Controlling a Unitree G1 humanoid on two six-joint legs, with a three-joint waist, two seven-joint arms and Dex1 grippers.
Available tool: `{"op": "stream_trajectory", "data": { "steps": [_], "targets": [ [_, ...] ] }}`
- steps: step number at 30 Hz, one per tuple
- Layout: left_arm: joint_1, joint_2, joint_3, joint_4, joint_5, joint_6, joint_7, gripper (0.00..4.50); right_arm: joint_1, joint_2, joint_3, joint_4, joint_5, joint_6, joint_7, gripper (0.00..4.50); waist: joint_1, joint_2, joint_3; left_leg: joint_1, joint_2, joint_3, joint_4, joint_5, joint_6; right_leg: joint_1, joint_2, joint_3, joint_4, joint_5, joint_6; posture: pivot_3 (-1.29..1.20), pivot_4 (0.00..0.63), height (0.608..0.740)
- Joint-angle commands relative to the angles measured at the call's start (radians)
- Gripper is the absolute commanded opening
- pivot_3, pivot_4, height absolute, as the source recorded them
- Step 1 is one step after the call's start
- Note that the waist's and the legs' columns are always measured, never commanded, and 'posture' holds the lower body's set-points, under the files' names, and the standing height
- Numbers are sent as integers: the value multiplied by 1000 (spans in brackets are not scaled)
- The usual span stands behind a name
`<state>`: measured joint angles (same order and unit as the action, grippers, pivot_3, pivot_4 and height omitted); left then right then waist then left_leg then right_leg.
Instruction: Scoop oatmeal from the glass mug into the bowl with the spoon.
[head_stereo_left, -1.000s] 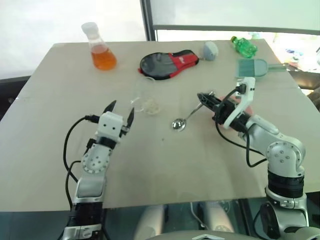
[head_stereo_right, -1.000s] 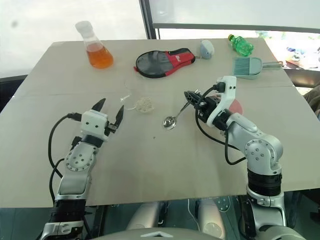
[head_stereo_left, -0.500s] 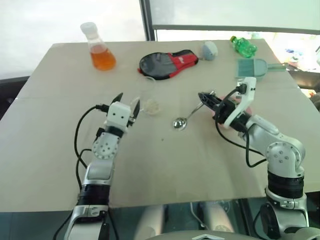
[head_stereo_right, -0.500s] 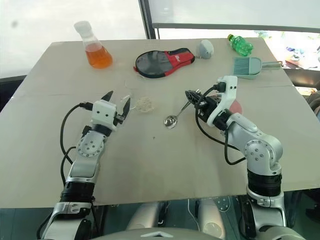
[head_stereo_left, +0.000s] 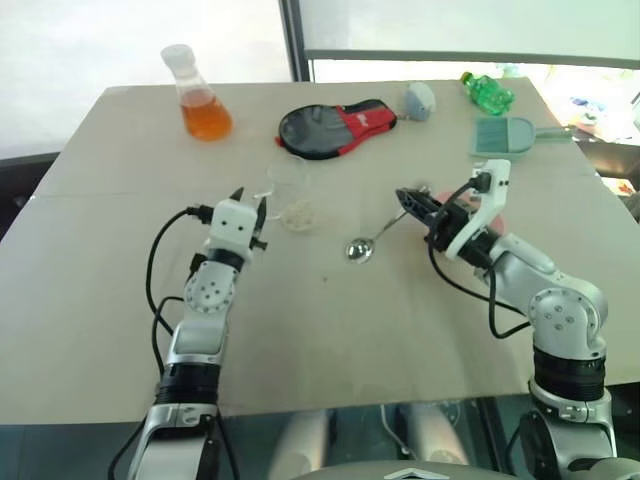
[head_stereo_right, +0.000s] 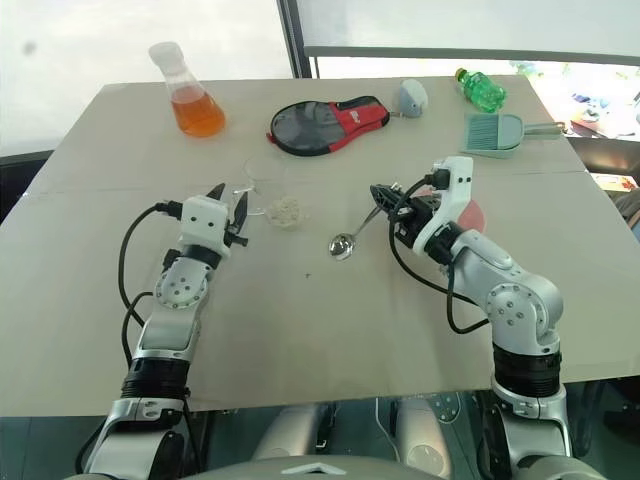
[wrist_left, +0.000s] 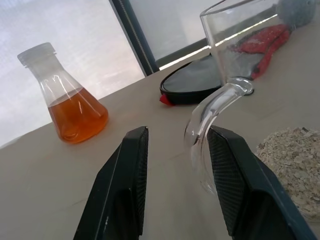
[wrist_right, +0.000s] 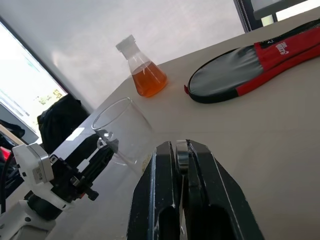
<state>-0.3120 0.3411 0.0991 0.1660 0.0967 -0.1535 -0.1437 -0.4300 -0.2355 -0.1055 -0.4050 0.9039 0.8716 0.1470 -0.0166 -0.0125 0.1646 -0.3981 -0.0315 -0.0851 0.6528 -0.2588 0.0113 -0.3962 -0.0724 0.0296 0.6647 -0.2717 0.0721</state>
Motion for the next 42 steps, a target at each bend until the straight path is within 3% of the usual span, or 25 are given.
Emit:
{"op": "stream_trajectory", "data": {
  "steps": [1, 2, 4, 16, 18, 19, 25, 34, 42],
  "targets": [
    [-22, -4, 1, -7, -3, -9, 12, 1884, 0, 3, 2, -49, -4, -27, 12, 0, 0, 0, 0, 0, 0, 0, 0, 0, 0, 0, 0, 0, 0, 0, 0, 0, 150, 740],
    [-27, -5, 0, -1, -2, -9, 13, 1382, 0, 3, 3, -48, -4, -28, 13, 0, 0, 0, 0, 0, 0, 0, 0, 0, 0, 0, 0, 0, 0, 0, 0, 0, 150, 740],
    [-39, -6, -4, 16, 5, -8, 15, 958, -1, 4, 4, -45, -6, -31, 14, 0, 1, 0, 0, 0, 0, 0, 0, 0, 0, 0, 0, 0, 0, 0, 0, 0, 150, 740],
    [-103, -16, -11, 139, -13, -25, 14, 958, -5, 16, 7, -42, -19, -40, 14, 0, 0, 0, 0, 0, -1, 0, 0, 0, 0, 0, 0, 0, 0, 0, 0, 0, 150, 740],
    [-111, -17, -9, 152, -20, -44, 11, 531, -6, 14, 4, -43, -20, -42, 15, 0, 0, 0, 0, 0, -1, 0, 0, 0, 0, 0, 0, 0, 0, 0, 0, 0, 150, 740],
    [-115, -16, -9, 156, -22, -48, 10, 13, -7, 13, 3, -43, -21, -42, 14, 0, 1, 0, -1, 0, -1, 0, 0, 0, 0, 0, 0, 0, 0, 0, 0, 0, 150, 740],
    [-136, -19, -31, 186, -57, -69, -45, 13, -68, 5, -24, -37, -12, -47, 0, 0, -4, 1, -2, 1, 0, 1, 0, 0, 0, 0, 0, 1, 2, 0, 0, 0, 150, 740],
    [-243, -55, -89, 268, -136, -58, -248, 13, -384, -40, -94, 57, 0, -40, -15, 0, 5, 1, -2, 0, -2, -1, 2, 1, -2, 0, 0, -1, 3, 0, 0, 0, 150, 740],
    [-330, -67, -119, 334, -155, -53, -361, 13, -376, -127, -33, 22, -13, 9, 70, 0, -1, 0, -2, -2, -2, 0, 2, 2, -3, 0, 0, -1, 0, 0, 0, 0, 150, 740]
  ]
}}
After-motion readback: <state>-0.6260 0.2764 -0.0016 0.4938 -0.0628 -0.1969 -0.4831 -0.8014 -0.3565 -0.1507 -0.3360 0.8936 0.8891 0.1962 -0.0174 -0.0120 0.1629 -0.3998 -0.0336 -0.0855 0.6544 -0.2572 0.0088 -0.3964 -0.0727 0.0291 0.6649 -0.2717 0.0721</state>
